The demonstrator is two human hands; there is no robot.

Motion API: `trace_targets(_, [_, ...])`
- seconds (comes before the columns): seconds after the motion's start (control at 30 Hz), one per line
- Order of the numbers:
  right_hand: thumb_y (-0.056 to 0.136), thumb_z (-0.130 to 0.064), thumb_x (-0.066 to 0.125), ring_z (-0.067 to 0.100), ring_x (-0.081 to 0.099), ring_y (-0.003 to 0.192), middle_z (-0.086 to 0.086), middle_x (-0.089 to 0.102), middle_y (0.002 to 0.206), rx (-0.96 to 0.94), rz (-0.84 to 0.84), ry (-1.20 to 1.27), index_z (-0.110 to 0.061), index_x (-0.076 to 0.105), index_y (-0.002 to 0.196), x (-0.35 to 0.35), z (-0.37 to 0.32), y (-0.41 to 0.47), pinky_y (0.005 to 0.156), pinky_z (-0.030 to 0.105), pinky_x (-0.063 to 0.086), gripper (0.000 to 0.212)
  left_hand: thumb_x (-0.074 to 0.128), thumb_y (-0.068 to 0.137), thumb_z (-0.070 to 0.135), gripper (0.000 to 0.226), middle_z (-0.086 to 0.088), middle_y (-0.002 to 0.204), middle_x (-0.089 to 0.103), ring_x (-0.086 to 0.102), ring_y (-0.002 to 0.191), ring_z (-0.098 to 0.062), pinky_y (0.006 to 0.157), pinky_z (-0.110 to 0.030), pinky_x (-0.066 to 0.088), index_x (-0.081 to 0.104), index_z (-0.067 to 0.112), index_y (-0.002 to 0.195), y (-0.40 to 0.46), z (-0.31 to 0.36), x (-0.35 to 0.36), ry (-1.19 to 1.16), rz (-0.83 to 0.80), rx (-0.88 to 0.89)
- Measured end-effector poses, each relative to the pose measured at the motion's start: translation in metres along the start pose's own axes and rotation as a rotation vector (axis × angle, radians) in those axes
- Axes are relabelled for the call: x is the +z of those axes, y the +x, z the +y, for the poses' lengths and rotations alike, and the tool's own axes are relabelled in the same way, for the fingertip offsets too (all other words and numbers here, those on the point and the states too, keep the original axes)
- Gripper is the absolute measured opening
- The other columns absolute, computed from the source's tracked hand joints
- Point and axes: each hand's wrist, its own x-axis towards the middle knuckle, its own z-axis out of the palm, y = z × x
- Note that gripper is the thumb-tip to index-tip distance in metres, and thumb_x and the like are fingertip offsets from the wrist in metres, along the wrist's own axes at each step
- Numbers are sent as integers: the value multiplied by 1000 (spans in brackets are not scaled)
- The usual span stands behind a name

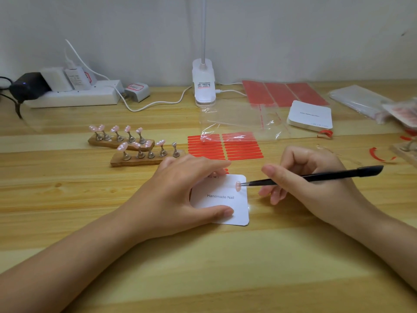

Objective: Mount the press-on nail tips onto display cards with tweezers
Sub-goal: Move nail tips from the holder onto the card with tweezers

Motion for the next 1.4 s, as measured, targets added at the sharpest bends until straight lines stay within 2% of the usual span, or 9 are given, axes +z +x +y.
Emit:
trace_targets(0.13, [75,-32,61,18,68,56,-6,66,52,-47,-8,-60,-12,50,59,1,2,0,50,14,49,28,48,67,69,60,34,115,49,41,108,11,97,-17,20,33,52,122,0,0,0,-14,-3,-4])
trace_targets(0.3, [76,-35,60,13,67,53,-5,67,56,-63,-10,-87,-12,50,59,-1,8,-2,51,22,52,30,48,66,70,59,36,114,47,40,107,13,96,-16,19,33,54,121,0,-1,0,-16,-1,-10])
trace_targets(0.6, [78,-26,61,7,60,47,7,67,66,-153,-34,-145,-1,51,58,-1,11,-3,49,14,48,34,48,66,70,55,37,114,47,39,107,14,96,-16,18,33,56,117,0,-2,0,-16,2,-5])
trace_targets(0.77, [82,-20,59,3,58,48,2,63,61,-259,-63,-251,4,54,58,-1,14,-4,49,11,45,35,49,67,67,53,35,109,50,41,103,11,91,-16,20,38,52,117,-1,0,0,5,20,9])
trace_targets(0.9, [81,-27,61,5,60,48,5,67,64,-183,-36,-181,0,51,58,-1,13,-5,48,14,47,37,50,68,67,58,28,114,50,42,108,13,93,-19,20,52,39,118,-2,0,0,18,37,20])
trace_targets(1.07, [78,-33,56,15,66,58,-13,65,58,-156,3,-143,-11,51,60,-1,10,-5,51,22,51,29,50,69,66,53,23,107,54,45,103,9,91,-22,23,59,30,107,-2,3,-2,43,46,38])
trace_targets(1.23, [76,-36,55,6,62,53,-1,68,69,-151,-32,-151,-7,51,60,0,9,-4,51,16,50,34,53,69,65,52,18,105,56,45,101,5,87,-27,25,64,27,103,-2,4,-3,86,50,47])
trace_targets(1.33, [78,-28,56,7,62,52,-2,67,66,-164,-37,-157,-7,49,59,0,10,-4,51,16,49,30,58,70,63,48,17,103,58,47,99,-1,83,-27,24,65,28,102,-2,6,-6,162,44,54])
trace_targets(1.4, [78,-27,56,8,62,51,-4,66,63,-171,-37,-163,-8,49,59,0,10,-4,50,18,50,28,50,73,66,49,17,102,58,46,98,-2,82,-25,23,65,29,101,-1,7,-9,210,30,74])
